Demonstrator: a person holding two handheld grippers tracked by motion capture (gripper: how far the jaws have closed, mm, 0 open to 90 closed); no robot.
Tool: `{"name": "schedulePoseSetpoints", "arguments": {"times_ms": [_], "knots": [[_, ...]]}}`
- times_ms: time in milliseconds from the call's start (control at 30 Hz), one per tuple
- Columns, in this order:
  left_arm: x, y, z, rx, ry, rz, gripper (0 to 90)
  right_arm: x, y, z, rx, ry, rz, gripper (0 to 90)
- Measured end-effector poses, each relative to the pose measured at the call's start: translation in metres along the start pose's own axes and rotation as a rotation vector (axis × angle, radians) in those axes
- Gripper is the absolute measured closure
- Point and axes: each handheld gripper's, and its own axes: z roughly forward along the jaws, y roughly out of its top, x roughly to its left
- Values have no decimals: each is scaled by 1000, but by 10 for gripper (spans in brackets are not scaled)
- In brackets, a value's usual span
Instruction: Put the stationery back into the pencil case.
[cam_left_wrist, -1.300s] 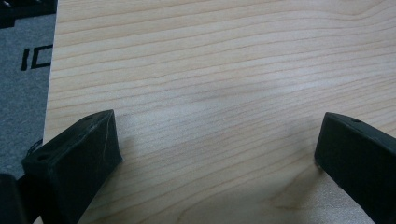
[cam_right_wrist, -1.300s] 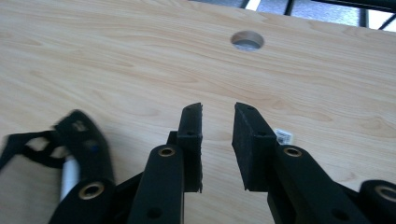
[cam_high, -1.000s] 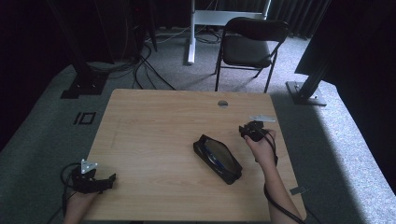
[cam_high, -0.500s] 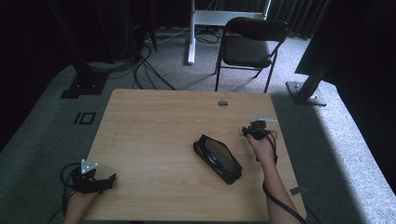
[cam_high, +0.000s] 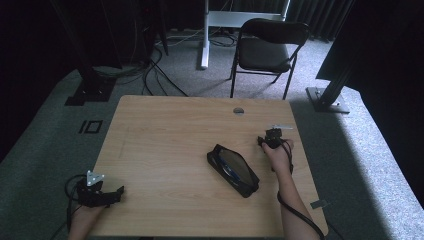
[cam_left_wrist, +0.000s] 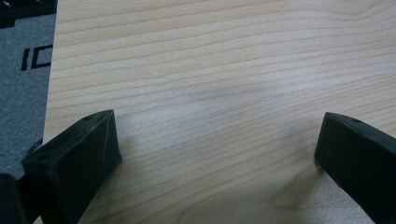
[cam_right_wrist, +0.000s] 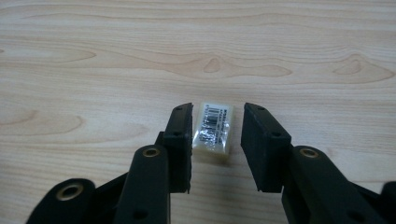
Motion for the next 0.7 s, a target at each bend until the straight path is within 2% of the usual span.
{"name": "schedulePoseSetpoints", "arguments": {"times_ms": [367, 600, 700], "knots": [[0, 0, 0, 0, 0, 1, 2, 3, 2, 13, 25, -18, 6, 624], [0, 0, 0, 0, 0, 0, 2, 3, 0, 18, 42, -38, 9, 638], [0, 0, 0, 0, 0, 0, 2, 4, -1, 19, 34, -40, 15, 657]]}}
